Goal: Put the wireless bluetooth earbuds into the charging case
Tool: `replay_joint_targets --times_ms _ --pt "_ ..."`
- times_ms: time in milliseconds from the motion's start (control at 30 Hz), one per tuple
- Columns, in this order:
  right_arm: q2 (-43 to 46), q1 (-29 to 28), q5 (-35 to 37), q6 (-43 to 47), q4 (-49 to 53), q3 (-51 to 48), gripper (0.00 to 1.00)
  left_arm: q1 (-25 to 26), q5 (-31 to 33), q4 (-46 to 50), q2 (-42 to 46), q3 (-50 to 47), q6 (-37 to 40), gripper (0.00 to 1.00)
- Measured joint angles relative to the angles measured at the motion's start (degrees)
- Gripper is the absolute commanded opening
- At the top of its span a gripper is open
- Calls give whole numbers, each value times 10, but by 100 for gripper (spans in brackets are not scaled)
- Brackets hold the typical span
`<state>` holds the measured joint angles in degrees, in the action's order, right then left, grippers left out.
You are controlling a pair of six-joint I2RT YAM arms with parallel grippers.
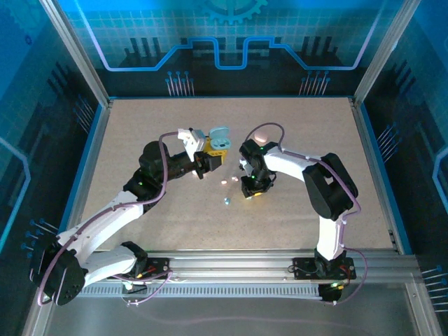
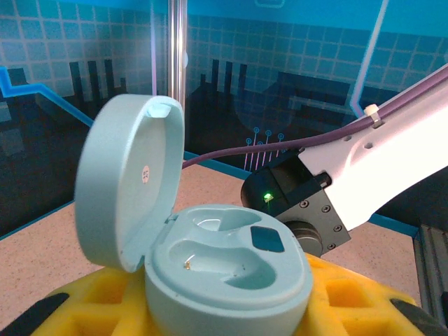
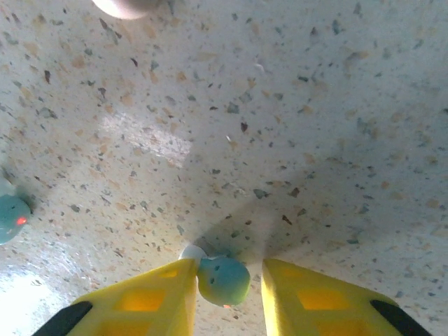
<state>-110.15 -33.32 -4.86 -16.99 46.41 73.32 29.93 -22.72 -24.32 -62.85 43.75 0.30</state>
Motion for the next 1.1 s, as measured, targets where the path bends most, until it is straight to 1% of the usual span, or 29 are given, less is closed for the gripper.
replay_joint_targets --times_ms 233,333,433,500,667,800,967,1100 --pt "0 -1 19 47 23 21 34 0 0 0 0 0 0 34" --pt "0 -1 20 43 22 27 39 0 0 0 0 0 0 34" --pt "9 3 5 12 4 12 41 0 0 0 0 0 0 34" --pt "28 14 -16 -21 -16 -14 43 0 0 0 0 0 0 34" --pt "68 47 -54 -107 -69 -76 43 0 0 0 0 0 0 34" --pt "68 49 -83 -157 -101 -97 41 0 0 0 0 0 0 34" --pt "64 49 -104 -191 -137 -107 39 0 0 0 0 0 0 34" --pt "58 49 -109 -204 -148 -111 38 0 0 0 0 0 0 34"
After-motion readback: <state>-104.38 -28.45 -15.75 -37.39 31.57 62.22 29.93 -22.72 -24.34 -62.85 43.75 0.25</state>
